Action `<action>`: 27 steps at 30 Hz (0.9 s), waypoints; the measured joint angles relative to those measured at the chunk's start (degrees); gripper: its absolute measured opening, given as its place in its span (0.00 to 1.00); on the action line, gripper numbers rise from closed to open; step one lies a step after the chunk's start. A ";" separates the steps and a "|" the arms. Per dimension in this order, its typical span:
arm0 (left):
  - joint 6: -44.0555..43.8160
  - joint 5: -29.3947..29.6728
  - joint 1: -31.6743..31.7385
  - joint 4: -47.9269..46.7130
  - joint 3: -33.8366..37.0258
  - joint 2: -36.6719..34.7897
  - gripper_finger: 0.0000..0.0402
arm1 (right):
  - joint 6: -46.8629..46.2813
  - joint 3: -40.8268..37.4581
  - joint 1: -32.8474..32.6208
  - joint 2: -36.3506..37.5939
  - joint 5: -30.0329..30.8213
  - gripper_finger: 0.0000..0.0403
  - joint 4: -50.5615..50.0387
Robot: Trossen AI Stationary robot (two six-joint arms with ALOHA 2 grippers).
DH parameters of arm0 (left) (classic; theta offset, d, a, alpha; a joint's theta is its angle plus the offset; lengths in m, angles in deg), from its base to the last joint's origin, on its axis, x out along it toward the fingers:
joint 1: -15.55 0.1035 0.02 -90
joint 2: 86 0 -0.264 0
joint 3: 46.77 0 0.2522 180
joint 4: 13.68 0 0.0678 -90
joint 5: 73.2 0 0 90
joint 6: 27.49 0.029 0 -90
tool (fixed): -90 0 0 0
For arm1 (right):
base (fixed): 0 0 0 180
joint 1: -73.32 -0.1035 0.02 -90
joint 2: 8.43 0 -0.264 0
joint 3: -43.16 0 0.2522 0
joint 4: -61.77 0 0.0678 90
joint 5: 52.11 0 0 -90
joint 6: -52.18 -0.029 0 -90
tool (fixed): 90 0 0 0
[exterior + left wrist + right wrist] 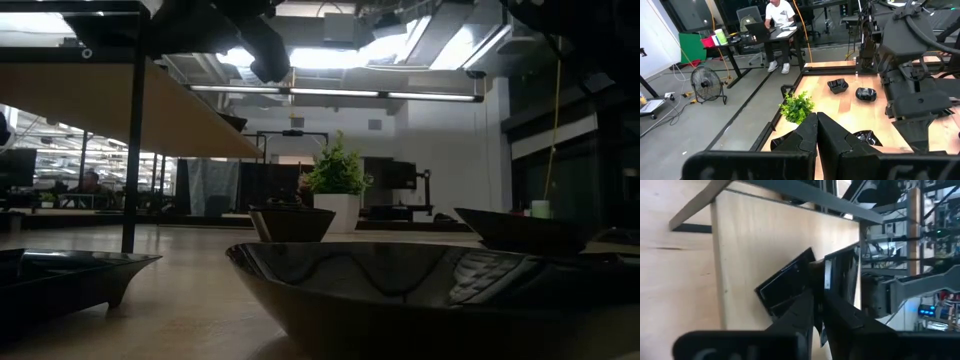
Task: Pick & Place Mini shaped plates
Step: Stack the black square plate on top of the black square plate on the shelf
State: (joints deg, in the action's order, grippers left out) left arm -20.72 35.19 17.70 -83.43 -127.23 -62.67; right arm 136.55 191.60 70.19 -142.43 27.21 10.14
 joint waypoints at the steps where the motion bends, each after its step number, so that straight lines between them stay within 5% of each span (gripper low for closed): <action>1: 0.00 0.00 0.00 0.00 0.00 -0.02 0.01 | -0.02 0.00 0.06 0.00 0.00 0.10 -0.56; 27: 0.00 -0.01 0.00 0.00 0.00 -0.02 0.01 | -6.90 0.00 0.34 -0.02 5.02 0.11 -4.24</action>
State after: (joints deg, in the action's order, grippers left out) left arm -20.72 35.19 17.70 -83.43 -127.23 -62.69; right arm 129.65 191.60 70.53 -142.45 32.23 5.90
